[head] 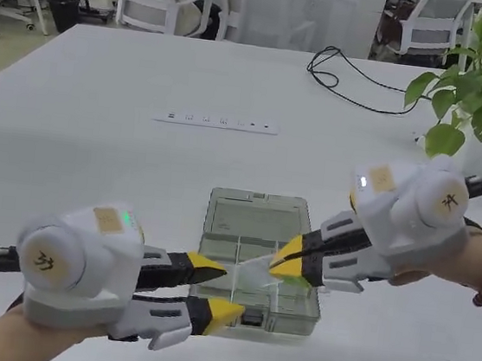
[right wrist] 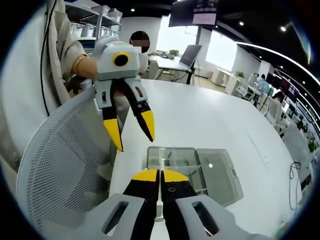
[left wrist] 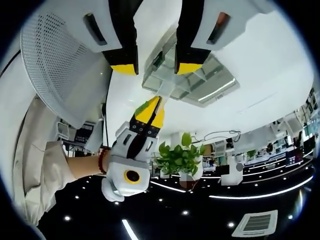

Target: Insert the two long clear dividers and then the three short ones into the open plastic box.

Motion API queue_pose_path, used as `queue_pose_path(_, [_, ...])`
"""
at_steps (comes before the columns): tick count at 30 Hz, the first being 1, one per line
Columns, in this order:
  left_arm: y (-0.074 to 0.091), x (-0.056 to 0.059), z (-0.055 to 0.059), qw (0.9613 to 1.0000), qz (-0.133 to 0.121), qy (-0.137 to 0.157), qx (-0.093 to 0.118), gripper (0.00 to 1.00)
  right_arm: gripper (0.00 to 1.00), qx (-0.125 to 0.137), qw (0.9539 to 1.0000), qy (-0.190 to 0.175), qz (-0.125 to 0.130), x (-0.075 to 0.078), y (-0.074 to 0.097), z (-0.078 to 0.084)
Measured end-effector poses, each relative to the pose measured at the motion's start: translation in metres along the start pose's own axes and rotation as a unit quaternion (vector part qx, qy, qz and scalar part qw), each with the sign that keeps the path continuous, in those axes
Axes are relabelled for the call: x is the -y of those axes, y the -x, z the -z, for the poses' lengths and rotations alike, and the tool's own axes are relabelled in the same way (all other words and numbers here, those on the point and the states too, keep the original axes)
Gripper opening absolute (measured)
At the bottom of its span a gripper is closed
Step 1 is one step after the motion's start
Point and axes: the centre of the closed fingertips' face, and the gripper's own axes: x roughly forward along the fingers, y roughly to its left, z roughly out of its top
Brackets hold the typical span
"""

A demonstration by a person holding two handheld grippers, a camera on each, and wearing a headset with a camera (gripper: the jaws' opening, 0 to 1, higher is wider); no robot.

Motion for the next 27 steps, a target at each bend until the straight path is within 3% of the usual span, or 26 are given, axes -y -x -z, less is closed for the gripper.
queue_pose_path(12, [0.003, -0.01, 0.002, 0.9991, -0.031, 0.027, 0.009, 0.46, 0.02, -0.031, 0.9986, -0.012, 0.041, 0.027, -0.002, 0.021])
queue_pose_path(27, [0.004, -0.019, 0.005, 0.9982, -0.047, 0.036, 0.003, 0.57, 0.02, -0.04, 0.9979, -0.031, 0.041, 0.035, -0.009, 0.033])
